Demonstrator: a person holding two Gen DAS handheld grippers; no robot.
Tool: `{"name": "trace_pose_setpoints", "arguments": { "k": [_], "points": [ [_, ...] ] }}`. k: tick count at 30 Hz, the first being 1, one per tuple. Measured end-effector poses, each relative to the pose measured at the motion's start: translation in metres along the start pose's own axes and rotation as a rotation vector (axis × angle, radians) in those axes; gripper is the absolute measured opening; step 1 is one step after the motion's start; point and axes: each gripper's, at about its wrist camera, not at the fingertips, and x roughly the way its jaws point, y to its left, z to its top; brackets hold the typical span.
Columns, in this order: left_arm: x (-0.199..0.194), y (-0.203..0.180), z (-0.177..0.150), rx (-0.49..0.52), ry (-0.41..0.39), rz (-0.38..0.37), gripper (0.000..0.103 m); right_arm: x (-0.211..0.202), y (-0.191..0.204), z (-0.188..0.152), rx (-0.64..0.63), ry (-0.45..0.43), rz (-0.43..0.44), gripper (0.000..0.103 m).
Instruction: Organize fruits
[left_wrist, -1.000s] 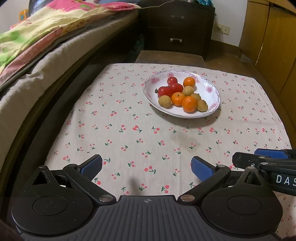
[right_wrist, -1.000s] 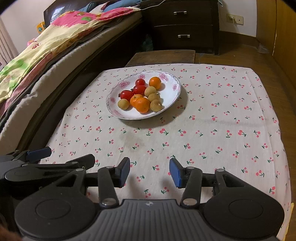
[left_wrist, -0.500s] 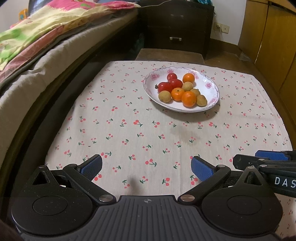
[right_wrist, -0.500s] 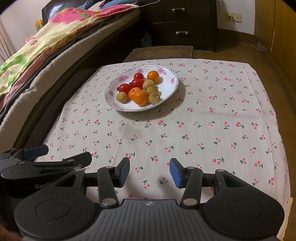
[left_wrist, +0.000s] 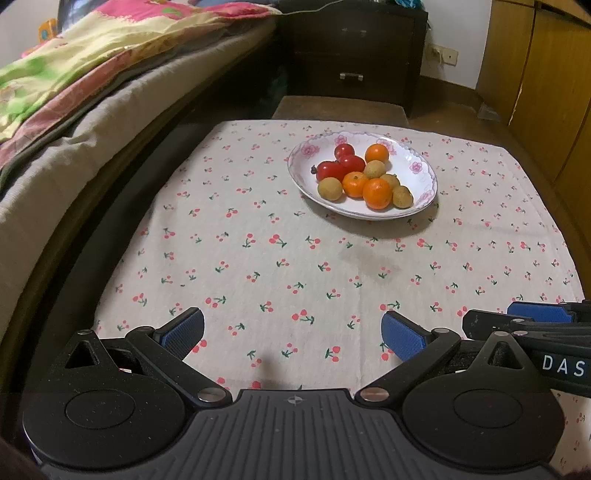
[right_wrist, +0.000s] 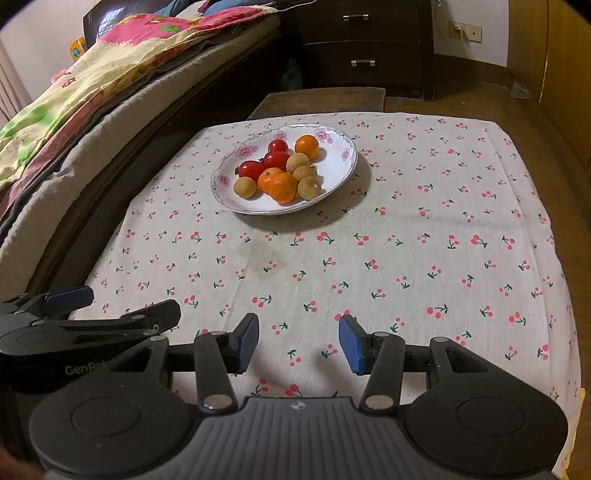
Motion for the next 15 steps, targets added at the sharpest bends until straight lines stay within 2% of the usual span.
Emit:
{"name": "trace_pose_setpoints", "arguments": {
  "k": [15],
  "points": [
    [0.0011, 0.0014, -0.0054, -0.006, 0.014, -0.016, 0.103, -0.0016, 0.0001, -0.0032, 0.001, 0.005, -0.004, 0.048]
  ]
}}
